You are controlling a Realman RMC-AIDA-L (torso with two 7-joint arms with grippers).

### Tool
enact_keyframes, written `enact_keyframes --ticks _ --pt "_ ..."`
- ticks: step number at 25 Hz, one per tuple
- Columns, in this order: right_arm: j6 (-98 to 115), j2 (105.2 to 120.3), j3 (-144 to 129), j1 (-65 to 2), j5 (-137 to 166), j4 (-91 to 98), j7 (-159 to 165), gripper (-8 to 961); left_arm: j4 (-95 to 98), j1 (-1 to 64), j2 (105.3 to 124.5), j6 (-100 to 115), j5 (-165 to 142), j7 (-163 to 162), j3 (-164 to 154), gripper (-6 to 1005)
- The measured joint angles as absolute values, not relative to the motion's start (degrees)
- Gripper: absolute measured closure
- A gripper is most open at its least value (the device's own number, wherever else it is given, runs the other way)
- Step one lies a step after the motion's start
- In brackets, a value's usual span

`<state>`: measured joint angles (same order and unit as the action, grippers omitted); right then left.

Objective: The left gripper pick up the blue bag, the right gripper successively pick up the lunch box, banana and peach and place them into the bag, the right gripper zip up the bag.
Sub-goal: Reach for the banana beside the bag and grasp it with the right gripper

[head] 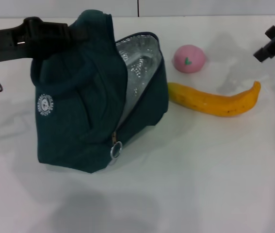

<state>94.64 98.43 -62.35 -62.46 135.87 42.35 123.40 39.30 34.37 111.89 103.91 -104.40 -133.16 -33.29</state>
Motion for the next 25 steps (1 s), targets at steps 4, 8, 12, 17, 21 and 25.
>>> enact_keyframes --ticks 4,8,12,17,21,25 --pt "96.26 101.63 -62.44 -66.52 143.59 41.72 123.1 94 39.29 34.5 112.05 103.8 -104.44 -133.2 -33.31 955" --pt "96.11 105.44 -62.55 -67.54 146.59 41.71 121.43 94 39.29 34.3 112.16 103.79 -104.47 -133.16 -33.31 955" --pt "93.97 107.62 -62.93 -67.07 147.02 41.51 119.06 95 39.28 34.29 112.16 103.79 -104.5 -133.15 -33.32 955" --pt "89.04 109.02 -63.02 -65.96 147.16 40.6 118.18 96 39.28 34.42 112.15 103.8 -104.51 -133.15 -33.31 955" --pt "84.07 110.57 -63.02 -65.48 147.21 37.99 117.51 96 39.3 34.53 112.14 103.78 -104.51 -133.15 -33.31 955" --pt "83.31 111.55 -63.12 -65.13 147.23 37.26 116.77 96 39.29 34.91 112.14 103.69 -104.51 -133.15 -33.31 955"
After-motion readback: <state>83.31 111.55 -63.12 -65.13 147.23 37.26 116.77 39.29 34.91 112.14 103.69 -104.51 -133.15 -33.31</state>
